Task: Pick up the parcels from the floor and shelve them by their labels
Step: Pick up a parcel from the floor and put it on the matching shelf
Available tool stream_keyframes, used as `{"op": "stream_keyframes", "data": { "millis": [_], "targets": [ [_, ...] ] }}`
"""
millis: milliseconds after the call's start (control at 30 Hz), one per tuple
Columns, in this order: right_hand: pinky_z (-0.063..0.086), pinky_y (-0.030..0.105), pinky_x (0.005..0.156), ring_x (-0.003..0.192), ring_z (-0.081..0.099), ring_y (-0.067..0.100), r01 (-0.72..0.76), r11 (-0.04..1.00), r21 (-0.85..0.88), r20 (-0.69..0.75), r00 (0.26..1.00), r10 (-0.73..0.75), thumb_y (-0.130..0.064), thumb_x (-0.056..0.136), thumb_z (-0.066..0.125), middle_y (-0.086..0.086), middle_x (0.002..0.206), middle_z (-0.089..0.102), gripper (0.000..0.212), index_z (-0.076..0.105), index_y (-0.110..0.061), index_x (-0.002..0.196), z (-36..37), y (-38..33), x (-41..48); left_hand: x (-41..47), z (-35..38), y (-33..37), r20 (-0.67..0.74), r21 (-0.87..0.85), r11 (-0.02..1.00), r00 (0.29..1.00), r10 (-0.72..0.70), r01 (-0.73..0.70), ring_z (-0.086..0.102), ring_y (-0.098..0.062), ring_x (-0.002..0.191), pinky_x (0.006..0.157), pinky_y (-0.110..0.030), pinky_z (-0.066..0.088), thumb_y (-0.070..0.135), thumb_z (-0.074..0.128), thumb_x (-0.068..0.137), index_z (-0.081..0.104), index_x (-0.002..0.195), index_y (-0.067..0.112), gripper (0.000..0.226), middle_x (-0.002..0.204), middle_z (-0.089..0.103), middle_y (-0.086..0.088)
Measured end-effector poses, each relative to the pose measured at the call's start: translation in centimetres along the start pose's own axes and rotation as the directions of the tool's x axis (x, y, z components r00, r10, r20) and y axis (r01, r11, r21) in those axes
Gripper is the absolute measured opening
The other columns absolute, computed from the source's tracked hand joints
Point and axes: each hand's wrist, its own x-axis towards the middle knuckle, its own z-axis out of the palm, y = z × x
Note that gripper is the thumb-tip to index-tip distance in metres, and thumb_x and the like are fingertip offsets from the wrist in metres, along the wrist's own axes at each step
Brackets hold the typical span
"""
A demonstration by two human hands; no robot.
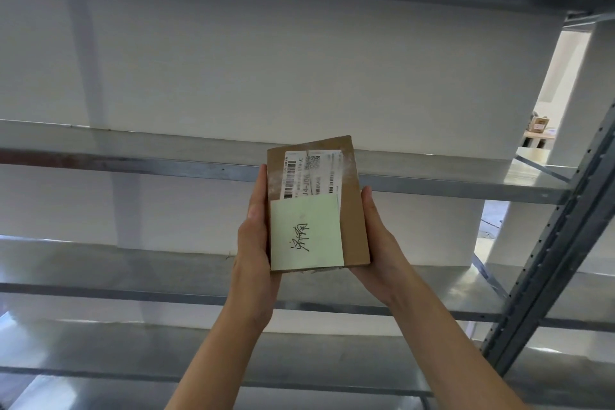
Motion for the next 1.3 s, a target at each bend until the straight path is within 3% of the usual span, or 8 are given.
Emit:
{"op": "stream_keyframes", "data": {
  "millis": [67, 333, 600, 733, 867, 967, 1133, 1300],
  "targets": [
    [0.045, 0.047, 0.104, 0.125, 0.062, 0.022, 0.003, 1.0, 0.014, -0.007, 1.0, -0.003, -0.066, 0.095, 0.027, 0.002, 0.134, 0.066, 0.062, 0.058, -0.032, 0.136, 0.2, 0.2, 0.0, 0.3, -0.2, 0.0, 0.009, -0.02, 1.0, 1.0, -0.017, 0.018, 0.064, -0.028, 0.118, 0.084, -0.06, 0.055, 0.034, 0.018, 0.106, 0.042, 0.141, 0.052, 0.046, 0.132, 0.066, 0.003],
    [0.038, 0.056, 0.112, 0.125, 0.062, 0.025, 0.028, 0.999, -0.026, -0.004, 1.0, -0.028, -0.056, 0.102, 0.026, 0.005, 0.134, 0.066, 0.056, 0.058, -0.027, 0.136, 0.2, 0.9, 0.2, -0.1, -1.7, -0.7, 0.039, 0.079, 0.997, 0.999, 0.014, -0.017, 0.058, -0.017, 0.127, 0.105, -0.054, 0.045, 0.03, 0.037, 0.097, 0.031, 0.15, 0.045, 0.055, 0.144, 0.055, 0.014],
    [0.038, 0.06, 0.11, 0.136, 0.047, 0.038, 0.077, 0.994, 0.077, 0.196, 0.976, -0.091, -0.016, 0.109, 0.028, 0.006, 0.147, 0.054, 0.05, 0.028, -0.045, 0.15, -0.7, 1.3, 0.1, 0.0, -3.6, 0.0, 0.057, 0.177, 0.979, 0.994, 0.091, -0.1, 0.061, -0.017, 0.119, 0.088, -0.034, 0.055, 0.028, 0.043, 0.096, 0.043, 0.145, 0.04, 0.051, 0.14, 0.053, 0.013],
    [0.058, 0.043, 0.085, 0.122, 0.058, 0.032, 0.061, 0.99, 0.127, 0.223, 0.971, -0.088, -0.011, 0.107, 0.031, 0.007, 0.146, 0.055, 0.053, 0.034, -0.047, 0.146, 0.0, 1.7, 0.2, 0.5, -3.5, 0.6, -0.162, 0.262, 0.963, 0.981, 0.109, -0.064, 0.064, -0.008, 0.093, 0.068, -0.02, 0.057, 0.027, 0.046, 0.102, 0.059, 0.134, 0.035, 0.035, 0.114, 0.05, 0.001],
    [0.058, 0.044, 0.08, 0.113, 0.056, 0.034, 0.089, 0.982, 0.169, 0.151, 0.982, -0.115, -0.009, 0.103, 0.039, 0.01, 0.132, 0.064, 0.054, 0.038, -0.045, 0.144, 0.5, 2.7, 0.6, 0.5, -3.2, 0.3, -0.437, 0.211, 0.975, 0.885, 0.161, -0.073, 0.069, -0.01, 0.075, 0.053, -0.017, 0.053, 0.036, 0.035, 0.104, 0.066, 0.099, 0.012, 0.04, 0.09, 0.069, -0.003],
    [0.058, 0.046, 0.079, 0.105, 0.054, 0.034, 0.1, 0.979, 0.179, 0.125, 0.984, -0.124, -0.011, 0.098, 0.046, 0.014, 0.12, 0.066, 0.055, 0.041, -0.045, 0.141, 0.6, 3.0, 0.5, 0.1, -3.8, -0.1, -0.559, 0.123, 0.991, 0.821, 0.12, -0.061, 0.07, -0.016, 0.073, 0.057, -0.024, 0.055, 0.035, 0.031, 0.105, 0.059, 0.078, 0.012, 0.045, 0.076, 0.071, -0.002],
    [0.058, 0.051, 0.08, 0.108, 0.063, 0.033, 0.172, 0.931, 0.32, 0.037, 0.98, -0.194, -0.009, 0.099, 0.044, 0.016, 0.137, 0.058, 0.052, 0.042, -0.039, 0.141, 0.5, 2.6, 0.8, -0.9, -4.3, -2.2, -0.421, 0.28, 0.959, 0.891, 0.169, -0.049, 0.063, -0.014, 0.113, 0.101, -0.04, 0.05, 0.034, 0.033, 0.105, 0.067, 0.107, 0.023, 0.035, 0.116, 0.067, -0.001],
    [0.058, 0.045, 0.085, 0.118, 0.06, 0.033, 0.215, 0.887, 0.408, 0.011, 0.971, -0.24, -0.007, 0.097, 0.048, 0.014, 0.135, 0.061, 0.055, 0.04, -0.035, 0.143, 1.2, 2.1, 1.0, -1.4, -2.9, -3.0, -0.332, 0.421, 0.904, 0.915, 0.227, -0.071, 0.044, -0.001, 0.131, 0.095, -0.015, 0.043, 0.028, 0.046, 0.1, 0.043, 0.135, 0.035, 0.036, 0.139, 0.039, 0.009]
  ]
}}
